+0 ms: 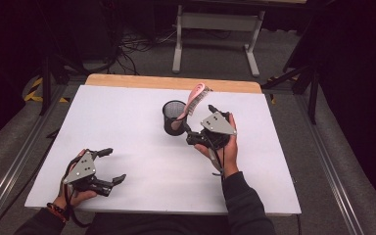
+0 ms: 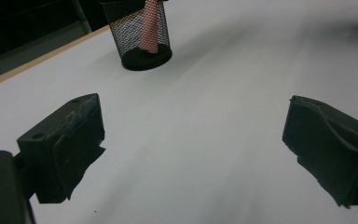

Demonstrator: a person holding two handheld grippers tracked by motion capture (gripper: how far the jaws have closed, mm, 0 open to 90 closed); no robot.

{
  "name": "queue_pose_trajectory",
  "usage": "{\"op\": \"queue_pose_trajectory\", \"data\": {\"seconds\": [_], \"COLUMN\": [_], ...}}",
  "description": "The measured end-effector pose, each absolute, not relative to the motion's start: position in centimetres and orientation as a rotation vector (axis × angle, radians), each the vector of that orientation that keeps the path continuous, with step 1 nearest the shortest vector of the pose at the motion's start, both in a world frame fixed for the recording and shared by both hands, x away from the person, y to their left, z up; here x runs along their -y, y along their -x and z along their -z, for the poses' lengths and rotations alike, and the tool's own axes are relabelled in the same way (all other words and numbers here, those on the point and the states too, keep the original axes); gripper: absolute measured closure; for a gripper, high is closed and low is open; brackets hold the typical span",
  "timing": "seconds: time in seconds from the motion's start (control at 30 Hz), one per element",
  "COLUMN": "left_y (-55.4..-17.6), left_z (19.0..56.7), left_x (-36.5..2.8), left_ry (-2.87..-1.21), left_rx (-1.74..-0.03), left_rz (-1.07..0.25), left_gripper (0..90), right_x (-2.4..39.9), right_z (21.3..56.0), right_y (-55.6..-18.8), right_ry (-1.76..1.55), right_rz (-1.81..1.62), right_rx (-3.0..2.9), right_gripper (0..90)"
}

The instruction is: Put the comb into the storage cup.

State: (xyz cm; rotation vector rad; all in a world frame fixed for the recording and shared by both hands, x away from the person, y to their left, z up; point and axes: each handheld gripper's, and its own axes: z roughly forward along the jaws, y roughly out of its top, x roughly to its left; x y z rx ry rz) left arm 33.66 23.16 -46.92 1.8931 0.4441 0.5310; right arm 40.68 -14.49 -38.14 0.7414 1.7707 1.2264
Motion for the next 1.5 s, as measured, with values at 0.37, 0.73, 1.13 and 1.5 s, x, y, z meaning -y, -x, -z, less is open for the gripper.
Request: {"op": "queue_pose_trajectory", "data": {"seconds": [0.37, 0.73, 1.13, 1.5], "left_y": [-33.6, -33.6, -33.6, -33.6], "left_z": [46.9, 46.8, 46.8, 46.8], "left_x": [-23.3, -23.3, -23.3, -23.2], "left_ry": [-1.886, -1.884, -1.883, -1.884], "left_rx": [-0.442, -0.441, -0.439, -0.433], "left_rz": [-0.533, -0.531, -0.531, -0.535], "left_gripper": [6.2, 6.1, 6.0, 5.9], "right_x": [14.3, 15.1, 15.9, 16.4], "right_z": [37.9, 37.5, 37.8, 38.2], "right_y": [-39.3, -38.0, -36.4, -35.3], "right_ry": [-0.675, -0.637, -0.593, -0.557], "right_rz": [-1.215, -1.218, -1.196, -1.189], "right_rx": [-1.783, -1.774, -1.788, -1.806], "right_gripper": [8.0, 8.2, 8.5, 7.1]}}
